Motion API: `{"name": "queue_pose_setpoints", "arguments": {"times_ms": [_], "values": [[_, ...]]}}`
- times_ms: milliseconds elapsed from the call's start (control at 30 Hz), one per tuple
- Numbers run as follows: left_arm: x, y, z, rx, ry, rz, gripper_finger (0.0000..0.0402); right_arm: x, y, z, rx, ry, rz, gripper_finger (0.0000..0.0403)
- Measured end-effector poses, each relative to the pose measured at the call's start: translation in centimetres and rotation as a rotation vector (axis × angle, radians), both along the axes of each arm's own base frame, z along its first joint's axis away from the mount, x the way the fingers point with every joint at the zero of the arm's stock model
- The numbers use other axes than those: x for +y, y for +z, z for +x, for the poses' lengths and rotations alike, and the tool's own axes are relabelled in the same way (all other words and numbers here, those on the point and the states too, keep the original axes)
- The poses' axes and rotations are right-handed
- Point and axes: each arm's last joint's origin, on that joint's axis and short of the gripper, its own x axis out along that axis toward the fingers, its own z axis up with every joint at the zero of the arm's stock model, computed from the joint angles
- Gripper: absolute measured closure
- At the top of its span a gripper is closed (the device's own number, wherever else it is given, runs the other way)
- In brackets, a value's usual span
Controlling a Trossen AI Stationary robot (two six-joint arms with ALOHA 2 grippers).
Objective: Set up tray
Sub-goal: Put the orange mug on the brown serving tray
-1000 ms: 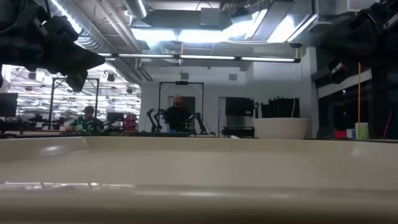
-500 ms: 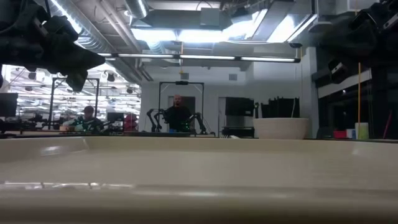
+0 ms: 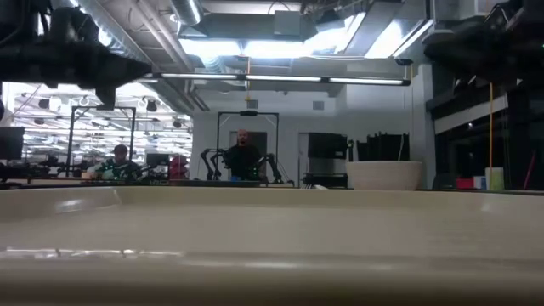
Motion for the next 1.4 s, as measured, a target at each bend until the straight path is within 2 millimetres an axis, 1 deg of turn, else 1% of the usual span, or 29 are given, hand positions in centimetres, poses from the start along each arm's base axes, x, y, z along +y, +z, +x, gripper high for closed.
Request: {"name": "queue_pose_setpoints", "arguments": {"times_ms": [100, 233, 400, 500, 633, 733, 800, 900, 1000, 1100, 1200, 1267, 1333, 1400], "values": [[0.2, 1.0, -0.3, -0.113, 0.084, -0.022, 0.0398, -0.3, 0.3, -0.1, -0.043, -0.085, 0.062, 0.0377], [0.5, 2.2, -0.8, -0.254, 0.205, -0.037, 0.0398, -0.6, 1.3, -0.6, -0.179, -0.185, 0.139, 0.0377], [1.0, 3.3, -1.6, -0.367, 0.389, -0.135, 0.0398, -0.6, 2.5, -1.2, -0.288, -0.22, 0.07, 0.0377], [1.1, 3.9, -1.9, -0.418, 0.458, -0.205, 0.0398, -0.6, 3.1, -1.6, -0.36, -0.225, 0.082, 0.0377], [1.1, 5.9, -2.5, -0.447, 0.484, -0.175, 0.0398, -0.6, 4.6, -2.1, -0.417, -0.212, 0.104, 0.0377], [1.1, 7.9, -3.0, -0.445, 0.506, -0.124, 0.0398, -0.5, 6.7, -2.4, -0.437, -0.156, 0.072, 0.0377], [1.0, 10.0, -3.3, -0.439, 0.516, -0.084, 0.0398, -0.4, 8.7, -2.3, -0.41, -0.152, 0.034, 0.0377], [1.0, 12.9, -3.0, -0.329, 0.535, -0.018, 0.0398, -0.4, 12.2, -1.3, -0.244, -0.178, -0.005, 0.0377], [1.1, 16.0, -1.8, -0.208, 0.542, 0.053, 0.0397, -0.6, 15.9, 0.6, -0.079, -0.219, -0.01, 0.0377], [1.1, 18.6, 0.1, -0.142, 0.462, 0.105, 0.0398, -0.7, 19.6, 2.7, 0.02, -0.278, -0.007, 0.0377], [0.8, 19.9, 2.3, -0.104, 0.27, 0.153, 0.0398, -0.8, 22.5, 4.8, 0.082, -0.306, -0.009, 0.0377], [0.5, 20.0, 3.6, -0.089, 0.099, 0.147, 0.0398, -0.8, 23.7, 6.1, 0.139, -0.306, -0.02, 0.0377], [0.1, 19.4, 4.7, -0.068, -0.062, 0.034, 0.0398, -0.8, 24.5, 7.0, 0.209, -0.3, -0.01, 0.0377], [-0.2, 18.6, 5.5, -0.023, -0.187, -0.115, 0.0398, -0.8, 24.7, 7.5, 0.321, -0.288, -0.018, 0.0377]]}}
